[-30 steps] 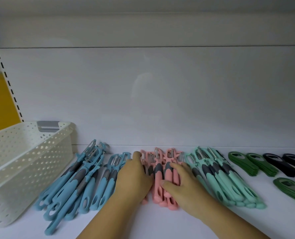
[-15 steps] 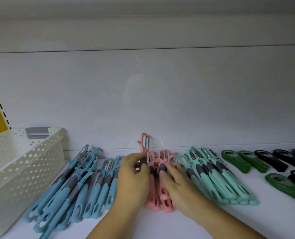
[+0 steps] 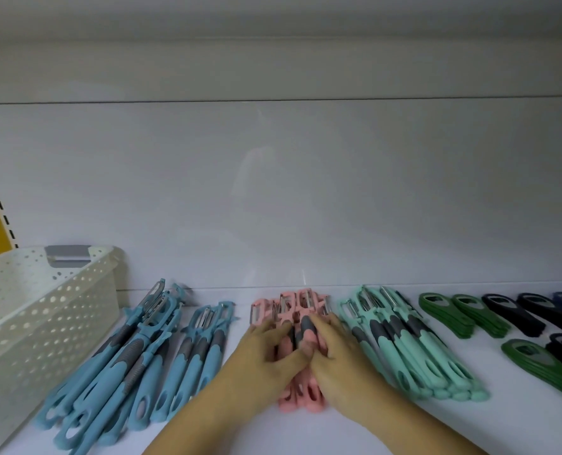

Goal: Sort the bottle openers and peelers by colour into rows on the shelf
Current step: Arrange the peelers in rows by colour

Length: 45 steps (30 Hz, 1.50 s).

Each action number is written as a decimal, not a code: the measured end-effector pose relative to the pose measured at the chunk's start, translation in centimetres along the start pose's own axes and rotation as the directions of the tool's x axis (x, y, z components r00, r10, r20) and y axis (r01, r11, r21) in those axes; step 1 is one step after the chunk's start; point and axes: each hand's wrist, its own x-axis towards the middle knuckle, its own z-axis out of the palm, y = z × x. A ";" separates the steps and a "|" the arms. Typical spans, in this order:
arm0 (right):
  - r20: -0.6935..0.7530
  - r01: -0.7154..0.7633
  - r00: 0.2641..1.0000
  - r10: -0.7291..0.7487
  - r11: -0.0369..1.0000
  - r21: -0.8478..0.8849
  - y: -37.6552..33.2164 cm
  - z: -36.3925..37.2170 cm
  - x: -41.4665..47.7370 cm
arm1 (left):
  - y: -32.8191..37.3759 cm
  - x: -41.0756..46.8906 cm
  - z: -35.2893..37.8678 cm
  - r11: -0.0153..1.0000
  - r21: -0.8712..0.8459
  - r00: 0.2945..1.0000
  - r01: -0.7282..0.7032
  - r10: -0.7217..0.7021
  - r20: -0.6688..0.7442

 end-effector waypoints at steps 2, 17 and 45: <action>-0.024 -0.012 1.000 0.014 0.996 0.089 0.1 0.2 0.1 | 0.4 -0.1 0.1 0.993 -0.112 0.999 0.035 -0.038 -0.023; -0.066 -0.033 0.996 0.065 0.916 0.399 -0.1 -0.9 -0.2 | -3.8 1.3 2.4 0.913 0.382 0.982 -0.144 0.082 0.173; -0.239 0.125 0.971 -0.008 0.867 0.483 -1.6 -1.7 0.4 | -3.3 1.5 1.4 0.975 0.201 0.989 -0.090 0.064 0.135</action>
